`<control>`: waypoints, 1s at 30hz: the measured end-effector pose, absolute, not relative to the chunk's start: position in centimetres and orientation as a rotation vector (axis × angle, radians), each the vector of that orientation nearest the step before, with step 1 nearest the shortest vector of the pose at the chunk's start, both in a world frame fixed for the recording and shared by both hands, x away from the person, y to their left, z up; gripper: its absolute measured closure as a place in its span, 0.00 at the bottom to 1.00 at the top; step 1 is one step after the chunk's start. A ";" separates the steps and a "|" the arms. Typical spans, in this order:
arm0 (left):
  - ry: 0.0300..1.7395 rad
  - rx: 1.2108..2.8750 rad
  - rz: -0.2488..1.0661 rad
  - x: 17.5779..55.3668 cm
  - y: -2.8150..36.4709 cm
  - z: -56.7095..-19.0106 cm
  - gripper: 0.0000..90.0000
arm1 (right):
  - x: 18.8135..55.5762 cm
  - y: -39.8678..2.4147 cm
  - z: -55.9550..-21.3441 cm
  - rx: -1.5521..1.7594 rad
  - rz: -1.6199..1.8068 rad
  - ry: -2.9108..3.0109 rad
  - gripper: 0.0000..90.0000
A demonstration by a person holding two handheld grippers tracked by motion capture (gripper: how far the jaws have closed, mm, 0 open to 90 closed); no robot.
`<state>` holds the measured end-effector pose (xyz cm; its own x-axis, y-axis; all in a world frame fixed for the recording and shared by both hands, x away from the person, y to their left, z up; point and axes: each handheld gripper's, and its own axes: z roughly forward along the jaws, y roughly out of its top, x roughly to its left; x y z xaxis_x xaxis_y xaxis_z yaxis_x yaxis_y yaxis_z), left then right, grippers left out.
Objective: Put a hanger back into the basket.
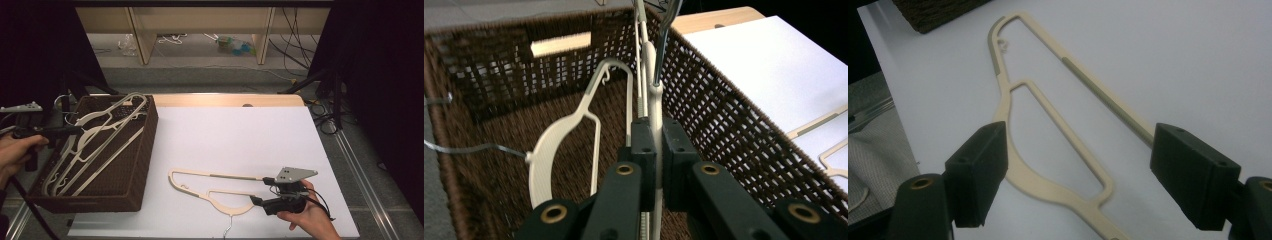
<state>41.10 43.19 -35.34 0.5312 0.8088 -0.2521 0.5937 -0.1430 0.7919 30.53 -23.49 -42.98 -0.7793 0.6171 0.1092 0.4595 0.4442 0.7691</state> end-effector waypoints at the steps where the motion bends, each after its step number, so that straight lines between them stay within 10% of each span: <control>1: 1.158 1.843 0.288 41.1 43.1 -35.7 0.96 | 30.5 -23.5 -43.0 0.942 1.246 2.511 0.27; 30: 1.379 2.065 0.413 43.6 41.8 -39.1 0.88 | 30.7 -23.4 -43.2 0.943 1.231 2.535 0.27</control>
